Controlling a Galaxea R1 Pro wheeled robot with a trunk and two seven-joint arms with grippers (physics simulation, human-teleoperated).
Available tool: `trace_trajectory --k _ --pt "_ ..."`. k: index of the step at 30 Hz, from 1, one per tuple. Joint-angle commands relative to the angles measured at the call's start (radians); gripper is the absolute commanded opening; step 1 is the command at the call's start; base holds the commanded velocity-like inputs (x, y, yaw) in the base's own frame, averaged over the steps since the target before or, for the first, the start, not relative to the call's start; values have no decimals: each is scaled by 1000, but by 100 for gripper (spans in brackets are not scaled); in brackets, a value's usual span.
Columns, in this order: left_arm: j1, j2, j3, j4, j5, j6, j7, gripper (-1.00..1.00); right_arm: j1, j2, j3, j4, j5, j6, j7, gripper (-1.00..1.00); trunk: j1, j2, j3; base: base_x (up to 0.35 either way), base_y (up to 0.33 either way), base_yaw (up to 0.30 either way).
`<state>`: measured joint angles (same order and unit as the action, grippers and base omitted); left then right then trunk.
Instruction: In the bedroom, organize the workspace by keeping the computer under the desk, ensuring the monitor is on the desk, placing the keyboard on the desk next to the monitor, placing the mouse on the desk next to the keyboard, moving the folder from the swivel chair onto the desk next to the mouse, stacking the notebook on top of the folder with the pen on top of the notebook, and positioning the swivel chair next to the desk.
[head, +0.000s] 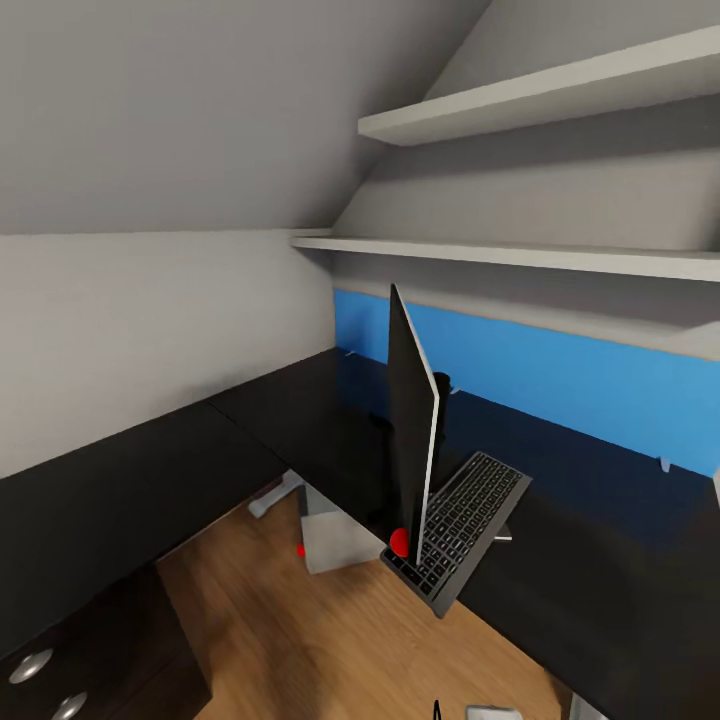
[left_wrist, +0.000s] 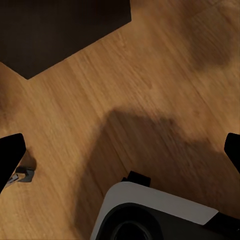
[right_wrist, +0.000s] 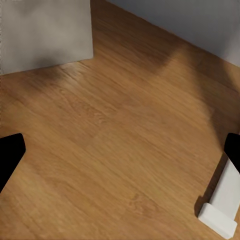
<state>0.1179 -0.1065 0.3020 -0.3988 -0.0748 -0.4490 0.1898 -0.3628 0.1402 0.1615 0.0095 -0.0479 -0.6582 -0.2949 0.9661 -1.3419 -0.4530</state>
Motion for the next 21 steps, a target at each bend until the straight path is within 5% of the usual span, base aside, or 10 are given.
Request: trace_trajectory --k 1,12,16,21 --pt "0 -1 4 -2 -8 -1 3 100 -1 0 9 1 -5 -2 -5 100 0 -1 -1 0 0 0" --pt "0 -1 3 -2 -8 -2 3 100 -1 34 18 -47 -6 -4 -6 100 0 -1 -1 0 0 0" --pt "0 -2 6 -13 -3 -9 6 100 -1 34 18 -277 -14 5 -5 100 0 -1 -1 0 0 0" --pt "0 -7 7 -74 -1 -9 7 100 -1 34 17 -325 -16 9 37 100 0 -1 -1 0 0 0"
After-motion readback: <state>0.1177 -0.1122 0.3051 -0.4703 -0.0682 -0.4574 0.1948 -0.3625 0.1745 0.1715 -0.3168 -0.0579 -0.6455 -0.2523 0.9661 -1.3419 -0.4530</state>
